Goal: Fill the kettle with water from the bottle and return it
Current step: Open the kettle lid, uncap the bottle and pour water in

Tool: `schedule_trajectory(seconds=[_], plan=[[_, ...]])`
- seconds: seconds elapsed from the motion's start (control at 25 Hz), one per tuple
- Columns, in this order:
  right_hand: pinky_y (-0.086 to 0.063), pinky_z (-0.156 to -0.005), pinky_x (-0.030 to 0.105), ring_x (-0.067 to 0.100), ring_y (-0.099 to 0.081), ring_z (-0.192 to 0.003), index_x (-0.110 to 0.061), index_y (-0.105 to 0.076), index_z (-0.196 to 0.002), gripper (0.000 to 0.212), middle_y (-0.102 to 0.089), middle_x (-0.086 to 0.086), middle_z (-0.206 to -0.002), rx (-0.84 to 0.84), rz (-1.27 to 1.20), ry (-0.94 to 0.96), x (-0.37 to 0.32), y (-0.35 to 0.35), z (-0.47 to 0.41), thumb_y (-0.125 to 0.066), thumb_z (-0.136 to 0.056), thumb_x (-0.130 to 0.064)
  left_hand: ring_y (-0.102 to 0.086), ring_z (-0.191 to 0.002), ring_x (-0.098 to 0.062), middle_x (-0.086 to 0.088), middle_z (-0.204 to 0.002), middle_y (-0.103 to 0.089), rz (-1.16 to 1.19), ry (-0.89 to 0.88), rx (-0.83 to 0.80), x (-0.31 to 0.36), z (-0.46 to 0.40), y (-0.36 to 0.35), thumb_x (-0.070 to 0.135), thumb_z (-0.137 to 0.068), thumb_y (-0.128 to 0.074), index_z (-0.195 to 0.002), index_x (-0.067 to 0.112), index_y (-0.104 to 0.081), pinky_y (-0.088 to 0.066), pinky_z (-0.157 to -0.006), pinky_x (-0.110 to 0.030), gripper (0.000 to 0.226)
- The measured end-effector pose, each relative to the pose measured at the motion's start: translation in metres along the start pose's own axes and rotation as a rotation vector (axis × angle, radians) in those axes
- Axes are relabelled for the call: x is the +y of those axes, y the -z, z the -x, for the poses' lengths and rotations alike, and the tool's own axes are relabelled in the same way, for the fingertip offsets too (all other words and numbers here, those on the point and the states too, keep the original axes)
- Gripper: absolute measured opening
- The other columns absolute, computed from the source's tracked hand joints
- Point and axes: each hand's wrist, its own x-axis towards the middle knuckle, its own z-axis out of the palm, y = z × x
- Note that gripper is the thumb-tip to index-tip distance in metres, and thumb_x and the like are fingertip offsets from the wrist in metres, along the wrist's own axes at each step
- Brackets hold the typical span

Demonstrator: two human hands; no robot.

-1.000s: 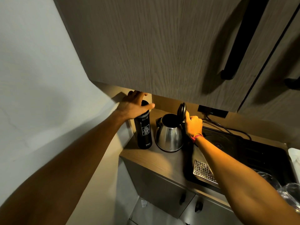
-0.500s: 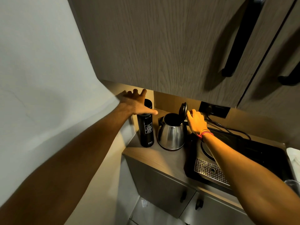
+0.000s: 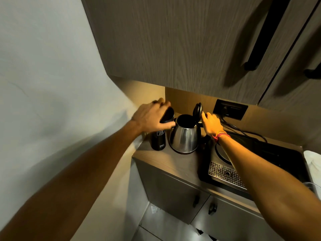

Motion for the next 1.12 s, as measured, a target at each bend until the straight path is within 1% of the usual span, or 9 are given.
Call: schedule_trajectory(seconds=[0.12, 0.24, 0.36, 0.48, 0.56, 0.68, 0.76, 0.92, 1.12], plan=[[-0.048, -0.085, 0.048, 0.043, -0.054, -0.105, -0.007, -0.023, -0.148, 0.055, -0.052, 0.027, -0.115, 0.049, -0.106, 0.008, -0.004, -0.002, 0.004, -0.038, -0.097, -0.023, -0.064, -0.099, -0.024, -0.007, -0.128, -0.051, 0.060, -0.053, -0.313, 0.034, 0.042, -0.053, 0.075, -0.089, -0.044, -0.143, 0.016, -0.040, -0.059, -0.071, -0.039, 0.080], [-0.046, -0.081, 0.046, 0.044, -0.057, -0.099, -0.002, -0.034, -0.142, 0.047, -0.055, 0.027, -0.108, 0.072, -0.159, 0.013, -0.006, -0.005, 0.003, -0.038, -0.099, -0.019, -0.053, -0.126, -0.033, -0.011, -0.145, -0.041, 0.194, 0.243, -0.651, 0.059, 0.071, -0.103, 0.057, -0.092, -0.061, -0.151, 0.017, -0.033, -0.053, -0.095, -0.047, 0.077], [-0.043, -0.084, 0.046, 0.045, -0.056, -0.109, -0.001, -0.050, -0.125, 0.049, -0.057, 0.023, -0.104, 0.056, -0.189, -0.038, -0.007, -0.003, -0.003, -0.025, -0.102, -0.036, -0.041, -0.139, -0.040, -0.014, -0.155, -0.030, 0.315, 0.444, -0.695, 0.072, 0.081, -0.128, 0.041, -0.093, -0.068, -0.155, 0.020, -0.030, -0.048, -0.105, -0.051, 0.076], [-0.041, -0.082, 0.043, 0.044, -0.056, -0.109, -0.002, -0.050, -0.127, 0.052, -0.056, 0.024, -0.106, 0.013, -0.175, -0.031, -0.004, -0.001, -0.004, -0.022, -0.102, -0.038, -0.043, -0.138, -0.040, -0.014, -0.155, -0.027, 0.368, 0.489, -0.658, 0.079, 0.088, -0.138, 0.039, -0.089, -0.073, -0.154, 0.023, -0.030, -0.049, -0.105, -0.050, 0.079], [-0.038, -0.078, 0.038, 0.039, -0.057, -0.099, -0.004, -0.048, -0.129, 0.050, -0.058, 0.023, -0.110, -0.020, -0.128, 0.004, -0.002, 0.002, -0.004, -0.022, -0.102, -0.038, -0.048, -0.133, -0.038, -0.013, -0.150, -0.033, 0.399, 0.567, -0.582, 0.075, 0.095, -0.138, 0.054, -0.083, -0.074, -0.151, 0.020, -0.034, -0.051, -0.103, -0.049, 0.086], [-0.041, -0.088, 0.041, 0.042, -0.054, -0.111, -0.007, -0.037, -0.142, 0.048, -0.053, 0.027, -0.130, -0.053, -0.125, -0.013, -0.003, 0.007, -0.004, -0.027, -0.102, -0.033, -0.054, -0.121, -0.034, -0.013, -0.133, -0.048, 0.556, 0.970, -0.272, 0.058, 0.099, -0.126, 0.068, -0.075, -0.073, -0.134, 0.010, -0.049, -0.053, -0.095, -0.051, 0.086], [-0.044, -0.087, 0.042, 0.044, -0.055, -0.109, -0.009, -0.029, -0.146, 0.048, -0.052, 0.027, -0.128, -0.069, -0.149, -0.002, -0.004, 0.008, -0.003, -0.032, -0.101, -0.025, -0.054, -0.120, -0.035, -0.017, -0.130, -0.052, 0.647, 1.129, -0.017, 0.043, 0.086, -0.115, 0.062, -0.070, -0.082, -0.129, 0.005, -0.050, -0.053, -0.095, -0.053, 0.088], [-0.045, -0.091, 0.045, 0.045, -0.055, -0.109, -0.009, -0.025, -0.147, 0.050, -0.052, 0.026, -0.129, -0.074, -0.211, -0.016, -0.005, 0.011, -0.002, -0.035, -0.099, -0.021, -0.054, -0.129, -0.030, -0.012, -0.141, -0.053, 0.972, 1.132, 0.169, 0.027, 0.035, -0.092, 0.041, -0.061, -0.096, -0.144, 0.011, -0.041, -0.048, -0.108, -0.049, 0.104], [-0.044, -0.092, 0.043, 0.043, -0.055, -0.111, -0.008, -0.026, -0.148, 0.050, -0.051, 0.026, -0.130, -0.102, -0.183, 0.005, -0.006, 0.010, 0.000, -0.033, -0.100, -0.023, -0.063, -0.118, -0.025, -0.005, -0.124, -0.069, 1.067, 1.162, 0.190, 0.028, 0.015, -0.098, 0.023, -0.063, -0.095, -0.133, 0.019, -0.057, -0.052, -0.100, -0.038, 0.079]])
